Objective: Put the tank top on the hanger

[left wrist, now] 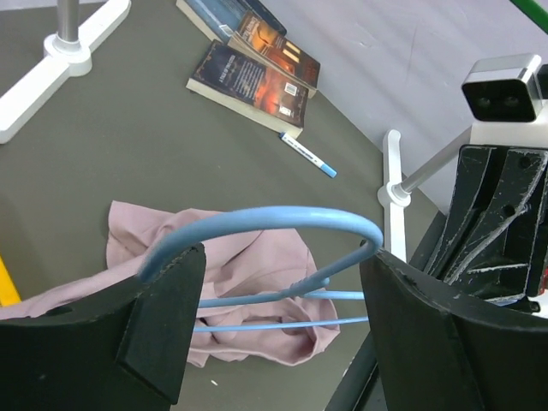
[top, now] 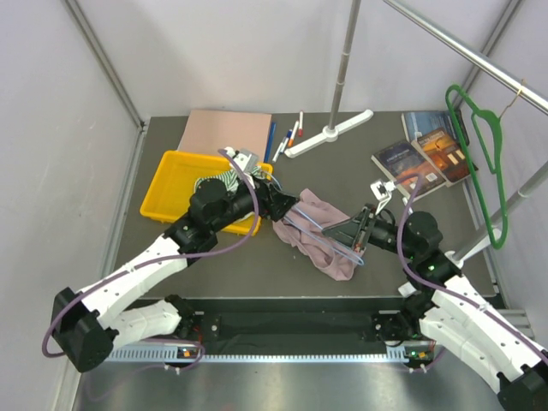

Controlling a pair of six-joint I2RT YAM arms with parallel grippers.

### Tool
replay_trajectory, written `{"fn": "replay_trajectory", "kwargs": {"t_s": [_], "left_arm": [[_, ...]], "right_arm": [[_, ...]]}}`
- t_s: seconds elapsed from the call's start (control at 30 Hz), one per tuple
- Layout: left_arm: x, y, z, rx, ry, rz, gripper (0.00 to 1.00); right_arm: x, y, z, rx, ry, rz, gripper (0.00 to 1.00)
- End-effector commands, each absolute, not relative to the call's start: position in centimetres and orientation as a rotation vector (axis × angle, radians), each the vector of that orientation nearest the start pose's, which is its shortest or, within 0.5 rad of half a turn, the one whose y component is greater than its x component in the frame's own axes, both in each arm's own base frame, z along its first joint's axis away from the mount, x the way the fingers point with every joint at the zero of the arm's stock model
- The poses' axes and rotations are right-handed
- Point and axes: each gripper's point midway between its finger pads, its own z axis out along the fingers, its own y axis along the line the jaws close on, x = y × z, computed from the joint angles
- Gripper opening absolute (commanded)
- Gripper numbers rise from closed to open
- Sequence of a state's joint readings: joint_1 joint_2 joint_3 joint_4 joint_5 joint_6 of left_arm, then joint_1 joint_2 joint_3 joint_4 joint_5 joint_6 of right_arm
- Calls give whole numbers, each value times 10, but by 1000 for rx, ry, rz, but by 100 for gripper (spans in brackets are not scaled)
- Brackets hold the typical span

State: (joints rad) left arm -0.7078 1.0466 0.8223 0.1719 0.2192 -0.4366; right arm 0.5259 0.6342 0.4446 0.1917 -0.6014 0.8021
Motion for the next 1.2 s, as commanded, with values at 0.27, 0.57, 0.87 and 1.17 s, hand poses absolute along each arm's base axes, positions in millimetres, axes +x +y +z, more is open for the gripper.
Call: {"fn": "replay_trajectory", "kwargs": {"t_s": [0.27,0.57,0.87,1.17], "left_arm": [[259,-304,302,385,1625,-950,48],[264,-300,284,385,1682,-877,2],[267,-290,280,437,1678,-727,0],[261,-280,273,595,1655,-565,0]], "right_arm": [[163,244,269,-310,1658,1494,0],[171,242,246,-260,1731,1444,0],[172,237,235,-263,1808,1370,53],[182,186,251,-110,1942,1006,82]]}}
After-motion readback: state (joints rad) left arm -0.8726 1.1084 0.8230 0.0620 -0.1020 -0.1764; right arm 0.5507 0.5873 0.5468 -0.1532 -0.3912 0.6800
